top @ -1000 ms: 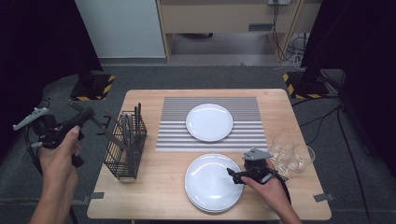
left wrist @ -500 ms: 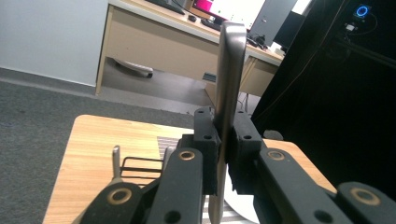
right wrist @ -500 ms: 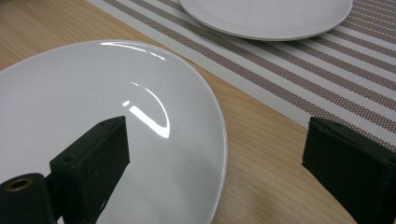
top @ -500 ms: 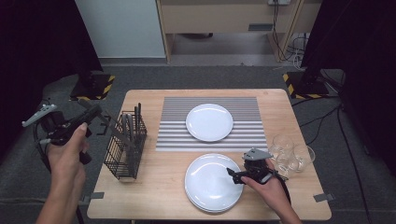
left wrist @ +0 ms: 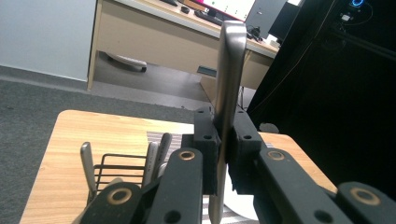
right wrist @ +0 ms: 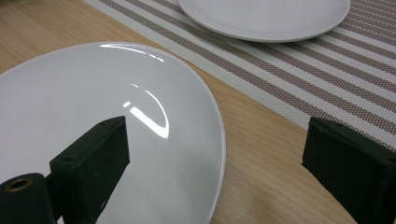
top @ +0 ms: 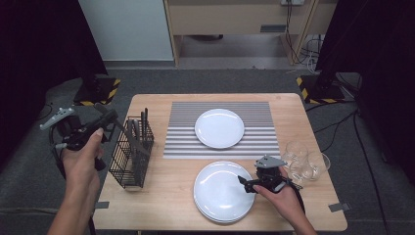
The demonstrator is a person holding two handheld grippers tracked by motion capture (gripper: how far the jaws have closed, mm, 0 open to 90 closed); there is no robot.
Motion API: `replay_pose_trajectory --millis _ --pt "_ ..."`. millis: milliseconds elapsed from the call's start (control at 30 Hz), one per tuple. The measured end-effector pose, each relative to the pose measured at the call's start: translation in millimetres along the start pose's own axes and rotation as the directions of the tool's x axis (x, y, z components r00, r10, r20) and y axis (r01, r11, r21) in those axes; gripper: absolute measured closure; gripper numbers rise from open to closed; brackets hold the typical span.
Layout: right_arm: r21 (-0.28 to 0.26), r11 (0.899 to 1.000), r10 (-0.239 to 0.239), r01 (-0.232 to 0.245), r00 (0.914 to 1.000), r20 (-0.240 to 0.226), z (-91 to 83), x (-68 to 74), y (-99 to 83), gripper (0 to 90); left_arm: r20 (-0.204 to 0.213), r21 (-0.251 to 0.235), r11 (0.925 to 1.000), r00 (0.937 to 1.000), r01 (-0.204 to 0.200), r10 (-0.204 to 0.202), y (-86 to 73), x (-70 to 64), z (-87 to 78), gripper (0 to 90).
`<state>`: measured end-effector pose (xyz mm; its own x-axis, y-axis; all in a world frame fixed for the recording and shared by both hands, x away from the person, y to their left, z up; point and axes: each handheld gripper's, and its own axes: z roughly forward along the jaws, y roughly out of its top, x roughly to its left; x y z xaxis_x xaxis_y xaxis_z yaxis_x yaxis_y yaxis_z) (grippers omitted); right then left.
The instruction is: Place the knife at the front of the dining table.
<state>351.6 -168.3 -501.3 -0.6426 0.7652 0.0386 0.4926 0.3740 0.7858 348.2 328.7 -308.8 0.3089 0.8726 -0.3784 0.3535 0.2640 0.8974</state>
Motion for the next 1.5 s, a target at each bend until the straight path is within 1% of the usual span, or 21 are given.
replay_pose_trajectory --millis 33,167,400,500,600,767,833,867,933,1000,1067,1200,1333,1500 --pt "-0.001 1.000 0.000 0.000 1.0000 0.001 0.0 -0.1 0.0 7.6 0.003 0.001 1.0000 1.0000 0.004 -0.004 -0.9 -1.3 1.7 83.4" --pt "-0.001 1.000 -0.001 0.001 1.0000 0.000 -0.9 -0.4 0.2 7.8 0.011 0.009 1.0000 0.9999 -0.004 0.003 -3.1 -6.0 8.3 83.4" --pt "-0.011 1.000 -0.003 0.003 1.0000 0.001 -1.6 -0.4 0.5 8.5 0.013 0.022 0.9997 0.9999 -0.006 0.006 -7.9 -8.1 18.5 83.5" --pt "-0.011 1.000 -0.005 0.005 1.0000 -0.004 -2.0 -0.2 1.9 8.5 0.012 0.026 0.9997 0.9999 0.002 -0.002 -10.3 -8.0 21.8 83.4" --pt "-0.013 1.000 -0.008 0.008 1.0000 -0.002 -1.6 1.4 2.8 8.5 0.020 0.027 0.9995 0.9997 0.015 -0.016 -12.6 -9.1 25.3 83.4" --pt "-0.014 1.000 -0.007 0.007 1.0000 -0.003 -2.2 0.9 2.8 9.2 0.032 0.041 0.9990 0.9994 0.014 -0.016 -17.1 -13.6 33.2 83.5" --pt "-0.025 1.000 -0.016 0.017 0.9998 0.013 -2.9 0.2 2.7 11.4 0.031 0.046 0.9989 0.9995 0.008 -0.010 -18.3 -15.3 35.9 83.5" --pt "-0.029 0.999 -0.022 0.023 0.9996 0.015 -3.7 -0.5 2.8 11.6 0.033 0.045 0.9989 0.9994 0.008 -0.009 -18.8 -15.8 37.0 83.5" --pt "-0.028 1.000 -0.010 0.011 0.9999 0.011 -4.6 -1.5 2.9 11.6 0.035 0.046 0.9989 0.9993 0.010 -0.011 -20.0 -16.9 39.0 83.5" --pt "-0.026 1.000 -0.015 0.015 0.9998 0.013 -3.9 -2.2 2.4 11.5 0.040 0.050 0.9987 0.9991 0.009 -0.011 -21.6 -18.2 40.8 83.4" --pt "-0.024 1.000 -0.007 0.007 0.9999 0.008 -3.0 -1.3 2.0 11.4 0.042 0.054 0.9985 0.9991 0.007 -0.010 -23.3 -19.4 42.5 83.5" --pt "-0.014 1.000 -0.012 0.012 0.9999 0.003 -1.6 -0.3 2.0 11.4 0.051 0.063 0.9980 0.9987 0.002 -0.006 -26.4 -21.9 45.0 83.4" --pt "-0.021 1.000 -0.009 0.010 0.9999 0.010 -1.0 0.6 2.1 11.6 0.055 0.064 0.9980 0.9985 -0.001 -0.003 -27.4 -23.5 47.0 83.5" --pt "-0.026 0.999 -0.017 0.018 0.9997 0.018 -2.2 -0.1 2.4 12.0 0.060 0.067 0.9977 0.9982 -0.007 0.003 -28.6 -27.7 50.2 83.4"
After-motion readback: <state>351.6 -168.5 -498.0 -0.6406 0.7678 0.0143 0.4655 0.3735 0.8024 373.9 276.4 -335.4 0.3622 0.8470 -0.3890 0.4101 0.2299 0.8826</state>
